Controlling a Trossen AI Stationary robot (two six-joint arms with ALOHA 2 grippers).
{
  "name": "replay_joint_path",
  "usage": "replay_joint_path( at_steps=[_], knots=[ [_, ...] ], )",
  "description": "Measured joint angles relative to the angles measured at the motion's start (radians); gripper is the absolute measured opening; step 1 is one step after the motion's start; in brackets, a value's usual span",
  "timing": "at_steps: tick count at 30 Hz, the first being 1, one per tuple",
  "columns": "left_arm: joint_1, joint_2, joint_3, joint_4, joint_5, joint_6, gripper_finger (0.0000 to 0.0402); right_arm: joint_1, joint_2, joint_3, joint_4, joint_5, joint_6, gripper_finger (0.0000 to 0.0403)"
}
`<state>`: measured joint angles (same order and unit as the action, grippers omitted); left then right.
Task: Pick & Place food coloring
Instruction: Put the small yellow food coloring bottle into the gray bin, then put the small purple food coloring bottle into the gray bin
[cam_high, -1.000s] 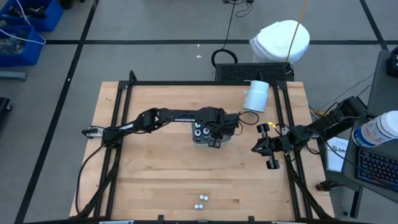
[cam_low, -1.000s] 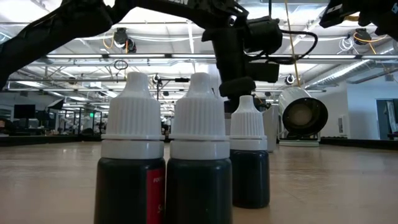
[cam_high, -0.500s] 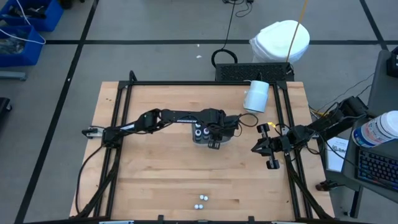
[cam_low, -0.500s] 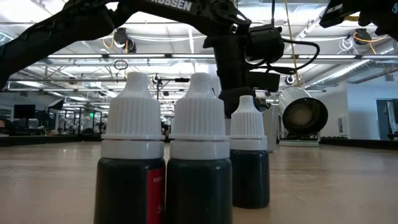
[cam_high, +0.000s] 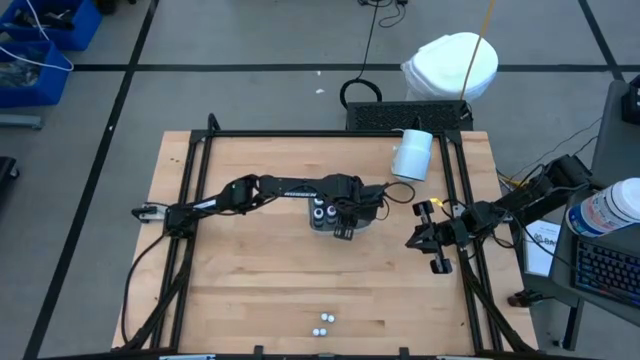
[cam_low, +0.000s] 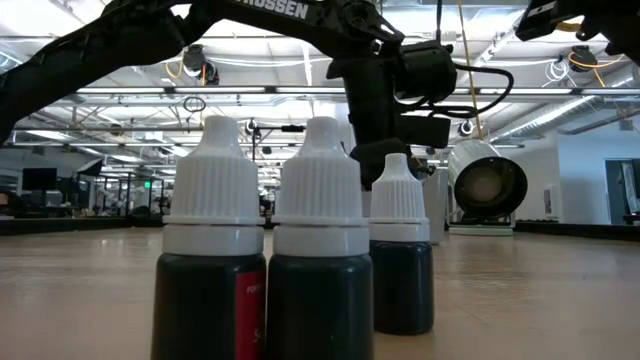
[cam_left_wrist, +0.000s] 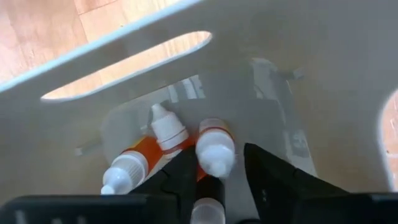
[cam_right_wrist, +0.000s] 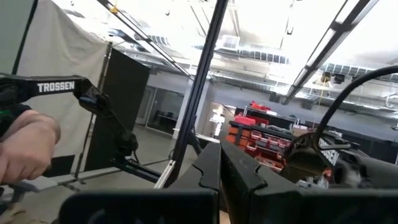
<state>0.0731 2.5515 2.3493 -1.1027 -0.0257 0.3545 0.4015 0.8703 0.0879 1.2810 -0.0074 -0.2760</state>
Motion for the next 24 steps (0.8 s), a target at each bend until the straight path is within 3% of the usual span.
replay_joint_path(
  at_steps=[6, 14, 19, 24],
  knots=[
    [-0.001, -0.002, 0.0, 0.012, -0.019, 0.008, 0.0187, 0.0, 0.0, 0.0, 0.0, 0.001, -0.001, 0.0],
    [-0.006, -0.053, 0.005, 0.004, -0.039, 0.01, 0.0197, 0.0, 0.0, 0.0, 0.0, 0.001, -0.001, 0.0],
    [-0.024, -0.156, 0.005, -0.025, -0.096, 0.034, 0.0194, 0.0, 0.0, 0.0, 0.001, 0.001, -0.001, 0.0],
    [-0.074, -0.353, 0.007, -0.112, -0.124, 0.06, 0.0178, 0.0, -0.001, 0.0, 0.0, 0.002, -0.005, 0.0]
  ],
)
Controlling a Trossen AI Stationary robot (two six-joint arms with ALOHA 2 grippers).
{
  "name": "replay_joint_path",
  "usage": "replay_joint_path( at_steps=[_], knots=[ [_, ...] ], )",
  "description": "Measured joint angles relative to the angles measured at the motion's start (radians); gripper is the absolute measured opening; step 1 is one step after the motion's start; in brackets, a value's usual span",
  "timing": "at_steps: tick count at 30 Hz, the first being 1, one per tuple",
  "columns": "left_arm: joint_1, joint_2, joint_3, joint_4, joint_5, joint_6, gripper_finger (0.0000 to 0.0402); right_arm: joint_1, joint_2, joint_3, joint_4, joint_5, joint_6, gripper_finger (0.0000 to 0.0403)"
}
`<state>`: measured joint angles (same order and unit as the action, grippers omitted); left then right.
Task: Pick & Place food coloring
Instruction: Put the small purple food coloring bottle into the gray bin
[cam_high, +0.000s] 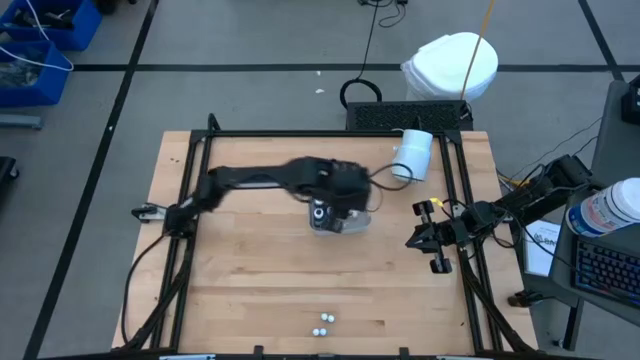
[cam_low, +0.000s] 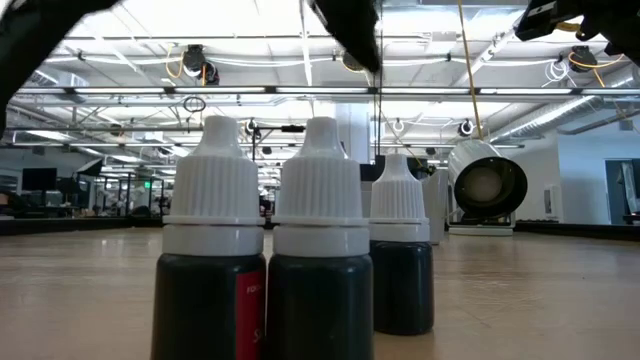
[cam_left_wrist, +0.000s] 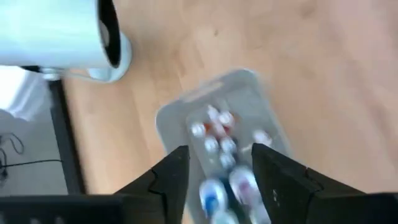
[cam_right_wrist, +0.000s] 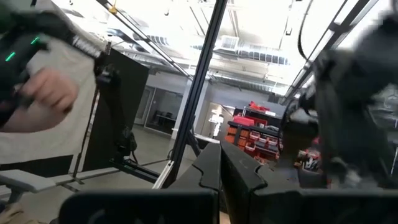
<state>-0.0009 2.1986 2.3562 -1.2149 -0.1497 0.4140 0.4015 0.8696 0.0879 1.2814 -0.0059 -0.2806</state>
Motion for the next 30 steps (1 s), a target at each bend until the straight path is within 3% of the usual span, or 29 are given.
replay_joint_path(
  at_steps=[8, 12, 14, 17, 21, 24, 27, 30],
  knots=[
    [-0.09, -0.348, -0.013, -0.203, 0.018, -0.204, 0.0088, 0.0, 0.0, 0.0, -0.001, 0.002, 0.0, 0.0],
    [-0.155, -0.519, -0.136, -0.206, -0.011, -0.354, 0.0035, 0.0, 0.0, 0.0, -0.01, 0.003, 0.005, 0.0],
    [-0.21, -0.611, -0.26, -0.178, -0.096, -0.415, 0.0011, 0.0, 0.0, 0.0, -0.022, 0.003, 0.006, 0.0],
    [-0.34, -0.773, -0.522, -0.013, -0.259, -0.452, 0.0008, 0.0, 0.0, 0.0, -0.039, 0.004, 0.019, 0.0],
    [-0.499, -0.996, -0.888, 0.202, -0.379, -0.46, 0.0008, 0.0, 0.0, 0.0, -0.04, 0.004, 0.049, 0.0],
    [-0.551, -1.178, -1.112, 0.325, -0.479, -0.529, 0.0004, 0.0, 0.0, 0.0, -0.049, 0.004, 0.056, 0.0],
    [-0.563, -1.361, -1.291, 0.443, -0.526, -0.592, 0.0009, 0.0, 0.0, 0.0, -0.062, 0.005, 0.055, 0.0],
    [-0.562, -1.516, -1.447, 0.592, -0.493, -0.546, 0.0004, 0.0, 0.0, 0.0, -0.063, 0.007, 0.053, 0.0]
  ],
)
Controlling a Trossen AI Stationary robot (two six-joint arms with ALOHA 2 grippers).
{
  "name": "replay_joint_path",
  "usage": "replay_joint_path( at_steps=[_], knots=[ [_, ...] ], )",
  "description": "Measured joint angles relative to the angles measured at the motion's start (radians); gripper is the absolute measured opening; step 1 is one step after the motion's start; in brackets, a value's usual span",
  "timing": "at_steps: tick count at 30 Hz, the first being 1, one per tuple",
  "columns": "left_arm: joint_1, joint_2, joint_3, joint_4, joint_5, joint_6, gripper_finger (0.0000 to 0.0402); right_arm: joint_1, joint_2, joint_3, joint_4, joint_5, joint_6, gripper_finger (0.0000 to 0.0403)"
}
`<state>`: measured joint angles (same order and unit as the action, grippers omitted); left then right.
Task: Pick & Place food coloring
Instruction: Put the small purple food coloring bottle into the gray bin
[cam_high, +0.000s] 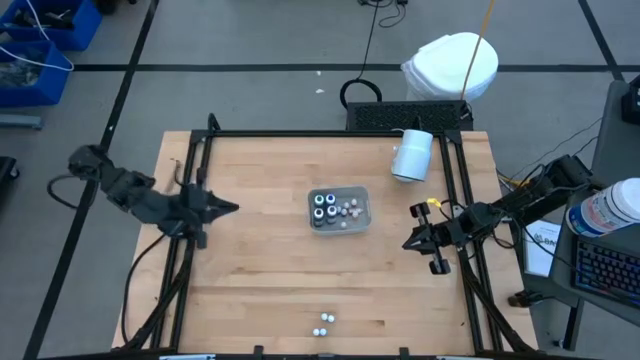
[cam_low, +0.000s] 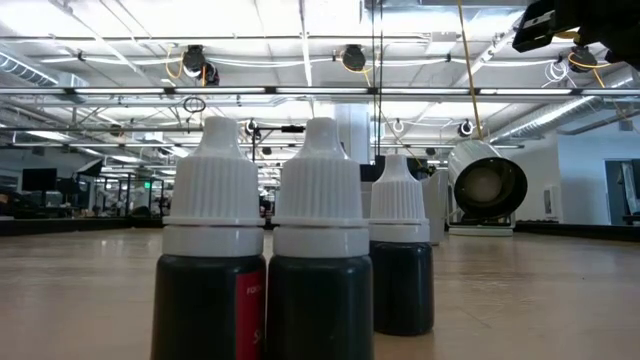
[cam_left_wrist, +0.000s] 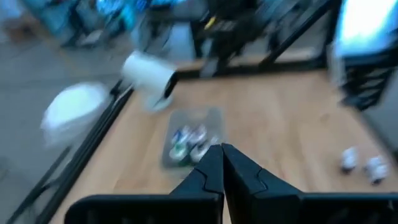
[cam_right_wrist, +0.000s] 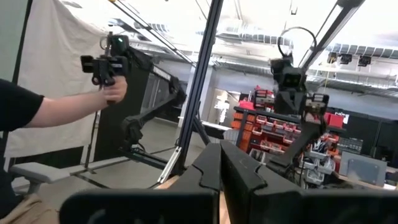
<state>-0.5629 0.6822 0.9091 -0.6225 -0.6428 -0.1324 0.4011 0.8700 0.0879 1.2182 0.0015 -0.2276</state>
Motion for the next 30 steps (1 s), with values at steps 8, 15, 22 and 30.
replay_joint_path(
  at_steps=[8, 15, 22, 30],
  knots=[
    [0.001, -0.24, -0.39, 0.58, 0.119, 0.309, 0.0004, 0.0, 0.0, 0.0, -0.003, 0.001, -0.001, 0.0],
    [0.001, -0.239, -0.659, 0.922, 0.156, 0.385, 0.0003, 0.0, 0.0, 0.0, -0.029, 0.028, -0.001, 0.0],
    [0.001, -0.191, -0.853, 1.27, 0.107, 0.42, 0.0003, 0.0, 0.008, 0.0, -0.064, 0.16, 0.001, 0.0],
    [0.001, -0.17, -0.893, 1.284, 0.066, 0.413, 0.0005, 0.0, 0.016, 0.0, -0.074, 0.221, -0.031, 0.0]
  ],
)
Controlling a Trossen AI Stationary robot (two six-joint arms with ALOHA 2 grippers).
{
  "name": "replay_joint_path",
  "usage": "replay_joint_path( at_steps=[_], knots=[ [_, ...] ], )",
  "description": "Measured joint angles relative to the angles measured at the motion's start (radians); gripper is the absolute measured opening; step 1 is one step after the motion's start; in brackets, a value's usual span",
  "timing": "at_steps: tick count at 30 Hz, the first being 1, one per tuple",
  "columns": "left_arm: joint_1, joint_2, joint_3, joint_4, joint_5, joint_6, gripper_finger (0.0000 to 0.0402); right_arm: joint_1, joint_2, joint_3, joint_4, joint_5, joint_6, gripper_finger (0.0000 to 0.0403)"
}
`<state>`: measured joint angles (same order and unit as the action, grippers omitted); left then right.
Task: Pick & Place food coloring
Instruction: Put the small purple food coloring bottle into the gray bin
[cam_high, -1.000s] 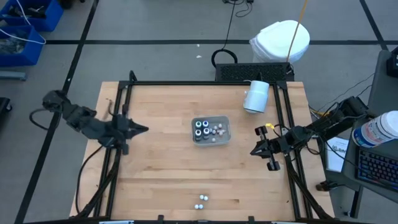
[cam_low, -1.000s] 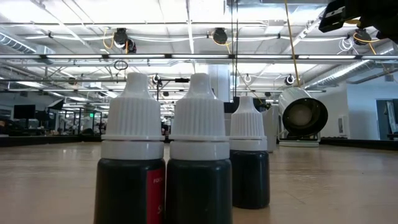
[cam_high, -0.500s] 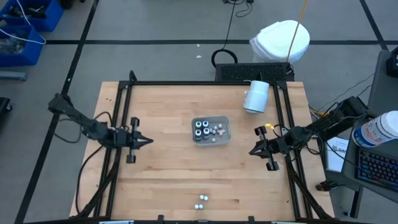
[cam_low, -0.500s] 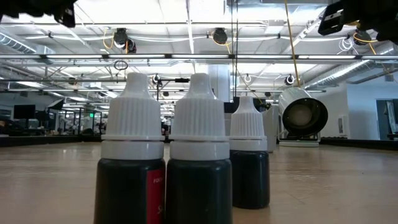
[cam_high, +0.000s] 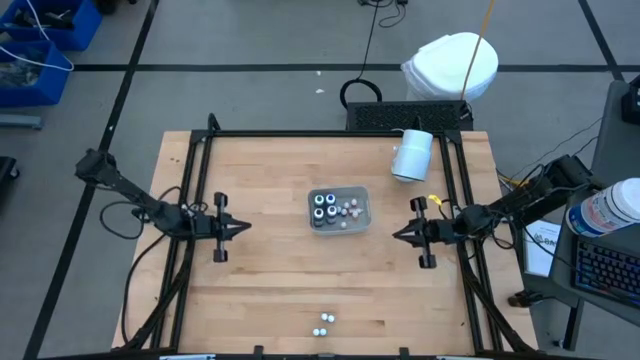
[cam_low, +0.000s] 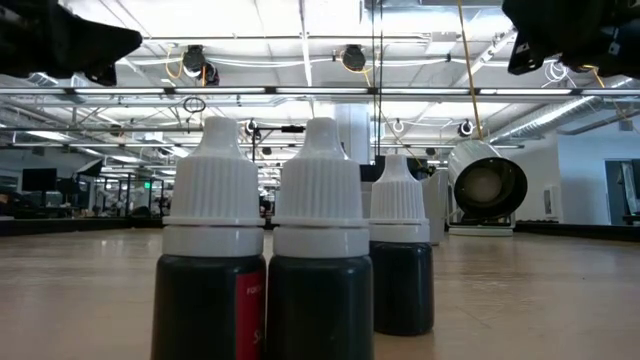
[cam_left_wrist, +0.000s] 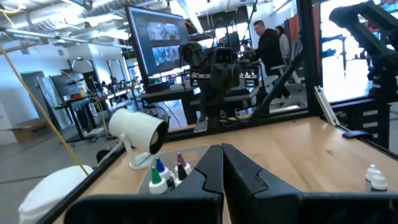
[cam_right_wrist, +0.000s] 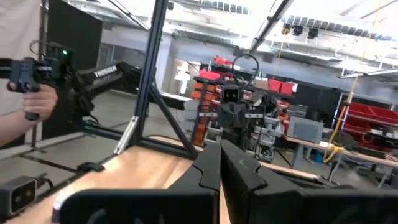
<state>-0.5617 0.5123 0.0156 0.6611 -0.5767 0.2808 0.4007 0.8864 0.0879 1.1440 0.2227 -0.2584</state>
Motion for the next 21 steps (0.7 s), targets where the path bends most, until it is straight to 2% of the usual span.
replay_joint_path(
  at_steps=[4, 7, 11, 15, 18, 21],
  knots=[
    [0.0, 0.0, 0.004, -0.032, 0.006, -0.01, 0.0004, 0.0, 0.0, 0.0, -0.016, 0.018, 0.008, 0.0],
    [0.007, 0.0, 0.057, -0.111, 0.045, 0.029, 0.0004, 0.0, 0.0, 0.0, -0.021, 0.015, 0.025, 0.0],
    [0.04, -0.002, 0.195, -0.337, 0.191, 0.135, 0.0003, 0.0, 0.005, 0.0, -0.021, 0.014, 0.037, 0.0],
    [0.073, -0.051, 0.317, -0.442, 0.239, 0.215, 0.0002, 0.0, 0.017, 0.0, -0.02, 0.013, 0.037, 0.0],
    [0.107, -0.121, 0.352, -0.52, 0.3, 0.234, 0.0003, 0.0, 0.021, 0.0, -0.02, 0.013, 0.037, 0.0],
    [0.16, -0.195, 0.335, -0.54, 0.412, 0.223, 0.0002, 0.0, 0.021, 0.0, -0.019, 0.013, 0.037, 0.0]
  ],
)
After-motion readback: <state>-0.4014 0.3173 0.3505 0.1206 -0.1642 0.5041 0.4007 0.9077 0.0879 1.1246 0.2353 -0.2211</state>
